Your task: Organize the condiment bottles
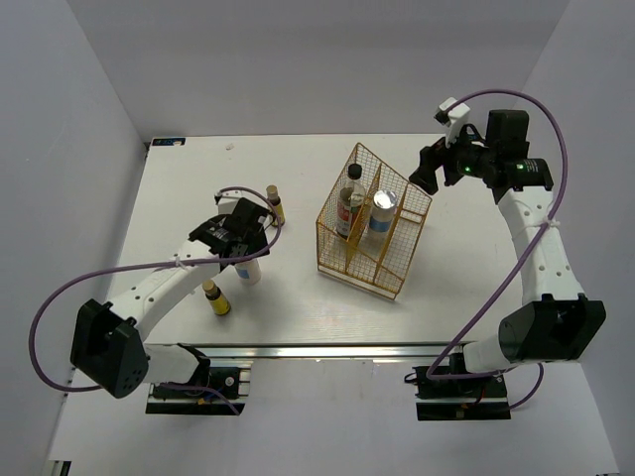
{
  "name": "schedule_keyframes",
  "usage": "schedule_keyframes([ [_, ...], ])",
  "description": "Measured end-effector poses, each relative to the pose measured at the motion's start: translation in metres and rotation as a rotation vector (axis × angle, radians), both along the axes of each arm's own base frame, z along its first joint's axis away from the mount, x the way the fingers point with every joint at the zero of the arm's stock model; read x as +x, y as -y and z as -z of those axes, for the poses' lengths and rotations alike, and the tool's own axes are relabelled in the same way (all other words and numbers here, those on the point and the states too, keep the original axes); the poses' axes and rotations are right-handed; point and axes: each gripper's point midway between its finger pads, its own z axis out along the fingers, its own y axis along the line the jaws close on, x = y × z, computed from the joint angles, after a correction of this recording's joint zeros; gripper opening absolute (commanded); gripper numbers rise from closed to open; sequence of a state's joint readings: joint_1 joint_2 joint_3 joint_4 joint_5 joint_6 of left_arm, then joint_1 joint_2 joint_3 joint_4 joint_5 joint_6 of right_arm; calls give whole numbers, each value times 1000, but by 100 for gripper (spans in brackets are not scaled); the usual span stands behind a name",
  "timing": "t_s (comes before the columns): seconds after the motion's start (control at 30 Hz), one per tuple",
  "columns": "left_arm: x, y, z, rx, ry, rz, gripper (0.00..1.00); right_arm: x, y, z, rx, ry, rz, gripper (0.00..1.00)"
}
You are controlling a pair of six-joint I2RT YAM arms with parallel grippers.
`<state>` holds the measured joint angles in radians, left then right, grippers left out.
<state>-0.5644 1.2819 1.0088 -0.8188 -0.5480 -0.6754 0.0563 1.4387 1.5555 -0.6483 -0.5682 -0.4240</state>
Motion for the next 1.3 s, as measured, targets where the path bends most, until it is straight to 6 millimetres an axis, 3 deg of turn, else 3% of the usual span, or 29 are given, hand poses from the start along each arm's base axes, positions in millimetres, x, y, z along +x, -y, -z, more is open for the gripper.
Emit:
schedule_keyframes([
  [0.13, 9, 8, 10, -5, -15, 29, 81, -2, 0, -3, 6, 3, 2, 89],
  [0.27, 13, 13, 9, -18, -6, 47, 49, -4, 0, -6, 11, 8, 4, 89],
  [0.3, 13, 13, 9, -19, -7, 52, 35, -4, 1, -7, 13, 10, 7, 89],
  [0.4, 12, 15, 10, -27, -13, 64, 10, -7, 1, -11, 19, 15, 12, 88],
  [0.47, 9, 16, 8, -31, -20, 76, 0, -8, 2, -14, 23, 20, 15, 86],
  [0.5, 7, 16, 7, -33, -24, 87, 0, -9, 2, -15, 25, 23, 16, 85],
  [0.6, -3, 17, -7, -57, -24, 133, 0, -11, 2, -19, 30, 29, 18, 67],
  [0.63, -6, 19, -16, -76, -11, 157, 0, -12, 2, -20, 32, 30, 18, 47],
  [0.73, -18, 23, -57, -152, 73, 228, 0, -13, 1, -21, 45, 24, 21, 7],
  [0.77, -22, 24, -75, -181, 110, 253, 0, -14, 1, -22, 51, 21, 24, 1],
  [0.93, -42, 39, -160, -333, 301, 403, 0, -14, 1, -22, 71, 6, 39, 0],
  [1.13, -51, 74, -224, -469, 373, 595, 0, -12, 1, -24, 83, 5, 47, 0],
  [1.3, -32, 121, -266, -551, 386, 738, 0, -11, 2, -24, 82, 7, 54, 0],
])
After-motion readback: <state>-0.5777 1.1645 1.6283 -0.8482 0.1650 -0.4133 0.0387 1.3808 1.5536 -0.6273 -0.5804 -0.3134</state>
